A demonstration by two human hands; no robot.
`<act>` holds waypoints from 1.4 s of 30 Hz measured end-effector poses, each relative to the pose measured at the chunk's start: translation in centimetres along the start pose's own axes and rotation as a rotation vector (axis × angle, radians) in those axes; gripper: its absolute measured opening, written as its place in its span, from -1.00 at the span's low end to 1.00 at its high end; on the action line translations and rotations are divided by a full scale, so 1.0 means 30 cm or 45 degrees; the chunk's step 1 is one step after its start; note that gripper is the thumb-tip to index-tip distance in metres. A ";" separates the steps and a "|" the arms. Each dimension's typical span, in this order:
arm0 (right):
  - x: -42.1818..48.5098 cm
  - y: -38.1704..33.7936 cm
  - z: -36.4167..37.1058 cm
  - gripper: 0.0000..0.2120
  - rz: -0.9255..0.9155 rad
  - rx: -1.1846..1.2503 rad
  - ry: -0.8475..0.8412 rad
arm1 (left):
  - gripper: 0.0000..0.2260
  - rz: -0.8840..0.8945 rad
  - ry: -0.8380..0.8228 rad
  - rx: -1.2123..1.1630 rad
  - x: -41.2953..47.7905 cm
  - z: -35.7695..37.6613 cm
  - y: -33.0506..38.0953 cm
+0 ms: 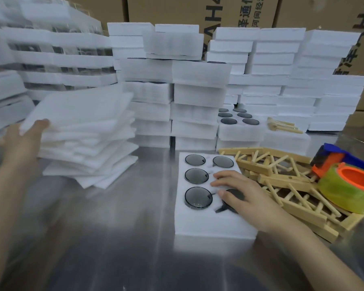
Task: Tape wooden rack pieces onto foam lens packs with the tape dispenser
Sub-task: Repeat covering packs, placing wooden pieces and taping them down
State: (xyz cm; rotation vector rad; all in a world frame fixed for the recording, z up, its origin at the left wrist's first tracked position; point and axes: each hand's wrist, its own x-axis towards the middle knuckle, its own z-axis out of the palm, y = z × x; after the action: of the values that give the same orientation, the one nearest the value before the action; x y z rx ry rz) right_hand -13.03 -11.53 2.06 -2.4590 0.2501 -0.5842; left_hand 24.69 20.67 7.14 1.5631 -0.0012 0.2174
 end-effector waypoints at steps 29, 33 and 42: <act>-0.001 -0.020 -0.001 -0.81 0.013 0.052 0.006 | -0.86 1.270 -0.038 1.337 -0.432 0.192 0.304; -0.005 -0.047 -0.008 -0.64 -0.001 0.011 0.250 | -0.71 1.378 0.233 0.385 -0.653 0.214 0.367; 0.026 -0.066 -0.076 -0.76 0.367 0.943 0.425 | -0.73 0.375 -0.731 0.023 -0.903 0.450 0.031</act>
State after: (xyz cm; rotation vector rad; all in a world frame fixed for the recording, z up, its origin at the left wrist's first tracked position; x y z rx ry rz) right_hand -13.32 -11.34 5.16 -1.5773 0.4230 -0.7862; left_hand -0.17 3.58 4.47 1.5931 -0.6823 -0.0082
